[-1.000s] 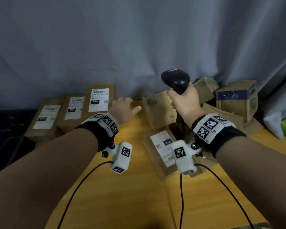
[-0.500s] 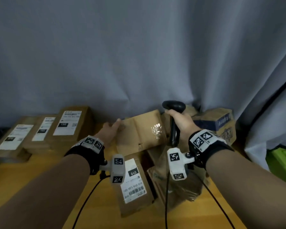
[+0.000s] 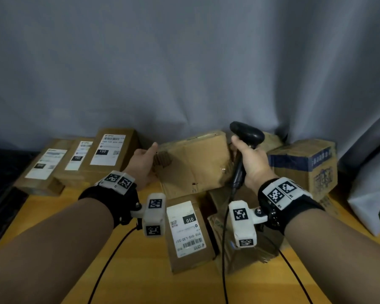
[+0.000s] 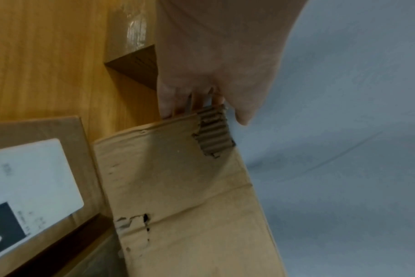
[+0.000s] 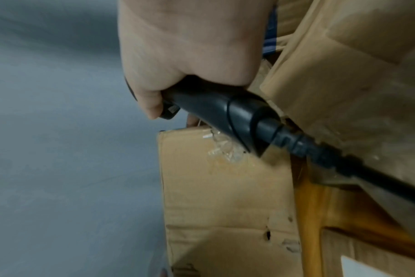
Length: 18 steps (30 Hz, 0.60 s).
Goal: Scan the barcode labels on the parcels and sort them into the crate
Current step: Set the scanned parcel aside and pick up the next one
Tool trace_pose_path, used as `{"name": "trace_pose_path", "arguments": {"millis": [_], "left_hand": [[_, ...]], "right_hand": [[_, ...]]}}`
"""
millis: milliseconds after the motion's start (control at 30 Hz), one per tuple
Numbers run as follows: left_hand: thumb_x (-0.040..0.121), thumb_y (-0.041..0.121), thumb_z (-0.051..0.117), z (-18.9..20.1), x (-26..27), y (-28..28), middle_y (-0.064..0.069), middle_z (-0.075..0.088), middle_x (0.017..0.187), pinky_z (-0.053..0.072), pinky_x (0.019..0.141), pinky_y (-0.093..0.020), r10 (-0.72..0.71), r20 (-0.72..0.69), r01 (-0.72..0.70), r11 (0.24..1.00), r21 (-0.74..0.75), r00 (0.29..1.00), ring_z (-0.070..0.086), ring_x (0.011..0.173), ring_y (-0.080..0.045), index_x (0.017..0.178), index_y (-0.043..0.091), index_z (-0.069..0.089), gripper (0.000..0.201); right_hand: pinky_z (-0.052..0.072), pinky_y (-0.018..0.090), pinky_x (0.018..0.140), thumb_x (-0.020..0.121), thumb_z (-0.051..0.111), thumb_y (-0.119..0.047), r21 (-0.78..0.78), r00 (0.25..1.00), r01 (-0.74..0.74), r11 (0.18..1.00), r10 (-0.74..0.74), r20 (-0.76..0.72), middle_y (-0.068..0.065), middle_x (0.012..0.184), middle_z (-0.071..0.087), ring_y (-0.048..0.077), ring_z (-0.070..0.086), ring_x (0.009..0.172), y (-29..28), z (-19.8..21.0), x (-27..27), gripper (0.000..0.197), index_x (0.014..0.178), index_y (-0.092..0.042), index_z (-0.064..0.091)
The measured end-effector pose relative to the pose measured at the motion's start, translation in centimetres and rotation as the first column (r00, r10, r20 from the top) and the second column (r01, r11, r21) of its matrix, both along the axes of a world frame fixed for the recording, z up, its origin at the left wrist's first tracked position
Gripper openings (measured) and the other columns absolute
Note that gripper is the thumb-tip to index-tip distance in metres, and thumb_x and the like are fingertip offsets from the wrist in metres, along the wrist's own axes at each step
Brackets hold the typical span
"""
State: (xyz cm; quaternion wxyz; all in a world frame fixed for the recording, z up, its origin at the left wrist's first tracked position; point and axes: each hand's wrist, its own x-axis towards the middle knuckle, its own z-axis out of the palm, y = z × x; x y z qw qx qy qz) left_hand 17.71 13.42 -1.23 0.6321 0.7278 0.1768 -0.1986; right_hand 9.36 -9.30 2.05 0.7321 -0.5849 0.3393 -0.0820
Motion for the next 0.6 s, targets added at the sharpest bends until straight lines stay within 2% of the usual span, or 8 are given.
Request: {"name": "trace_pose_path", "arguments": {"millis": [100,167,300,367,433,500,533,600], "left_hand": [[0.091,0.033,0.062,0.8,-0.1,1.8,-0.011,0.051,0.12,0.052,0.092,-0.045,0.039,0.039,-0.04,0.999,0.017,0.998,0.052,0.101,-0.023,0.117,0.017,0.048,0.034],[0.09,0.028,0.065,1.2,-0.1,3.1,-0.009,0.056,0.121,0.051,0.095,-0.045,0.01,0.091,-0.009,1.0,-0.013,0.996,0.055,0.106,-0.022,0.119,0.018,0.051,0.034],[0.091,0.014,0.061,2.0,-1.0,5.5,-0.007,0.064,0.119,0.05,0.097,-0.04,-0.158,0.135,0.163,0.986,-0.025,0.978,0.06,0.111,-0.024,0.13,0.017,0.055,0.04],[0.09,0.004,0.06,1.8,-1.7,7.0,-0.01,0.066,0.113,0.048,0.1,-0.044,-0.227,0.165,0.23,0.973,0.002,0.96,0.062,0.109,-0.028,0.13,0.01,0.055,0.04],[0.09,0.0,0.058,1.5,-2.2,8.3,-0.011,0.066,0.105,0.048,0.1,-0.046,-0.231,0.192,0.229,0.973,0.032,0.954,0.062,0.104,-0.029,0.126,0.005,0.055,0.037],[0.093,0.02,0.059,1.4,-2.6,9.3,-0.012,0.065,0.109,0.05,0.095,-0.044,-0.205,0.173,0.206,0.978,0.013,0.963,0.06,0.106,-0.029,0.117,0.007,0.058,0.027],[0.094,0.036,0.056,1.3,-2.8,9.6,-0.012,0.066,0.11,0.05,0.093,-0.044,-0.211,0.149,0.214,0.977,-0.005,0.966,0.061,0.107,-0.029,0.108,0.011,0.063,0.03],[0.091,0.061,0.044,1.5,-3.2,10.1,-0.007,0.07,0.102,0.049,0.091,-0.045,-0.236,0.11,0.24,0.971,-0.02,0.965,0.062,0.102,-0.026,0.088,0.018,0.07,0.05]], "right_hand": [[0.051,0.047,0.095,0.084,0.073,-0.03,-0.032,0.998,0.037,0.999,-0.035,0.055,0.008,0.104,0.07,0.025,0.067,0.098,1.7,0.7,-0.7,0.034,0.113,-0.015,0.061],[0.05,0.049,0.097,0.084,0.073,-0.032,-0.068,0.998,0.043,0.997,-0.039,0.059,0.008,0.108,0.071,0.025,0.067,0.101,3.0,0.9,-1.0,0.041,0.119,-0.015,0.059],[0.049,0.049,0.097,0.083,0.075,-0.03,-0.077,0.997,0.054,0.996,-0.049,0.057,0.005,0.103,0.072,0.024,0.067,0.099,5.4,0.5,-1.9,0.035,0.113,-0.019,0.061],[0.05,0.05,0.096,0.081,0.077,-0.029,-0.075,0.996,0.076,0.994,-0.072,0.059,0.006,0.102,0.072,0.025,0.069,0.098,6.4,0.1,-2.5,0.037,0.113,-0.018,0.063],[0.052,0.052,0.092,0.078,0.078,-0.032,-0.045,0.993,0.104,0.994,-0.102,0.058,0.008,0.099,0.074,0.028,0.071,0.094,7.3,-0.3,-3.1,0.037,0.109,-0.018,0.065],[0.054,0.053,0.09,0.07,0.082,-0.042,0.003,0.991,0.13,0.992,-0.13,0.037,0.008,0.096,0.075,0.029,0.072,0.09,8.1,-0.5,-3.9,0.042,0.101,-0.018,0.068],[0.055,0.051,0.088,0.068,0.082,-0.045,0.023,0.99,0.139,0.99,-0.14,0.029,0.008,0.095,0.075,0.029,0.072,0.089,8.4,-0.6,-4.4,0.042,0.096,-0.017,0.069],[0.058,0.041,0.078,0.077,0.078,-0.041,0.034,0.99,0.142,0.989,-0.143,0.014,0.007,0.088,0.073,0.025,0.071,0.083,8.9,-0.8,-5.4,0.029,0.085,-0.015,0.066]]}}
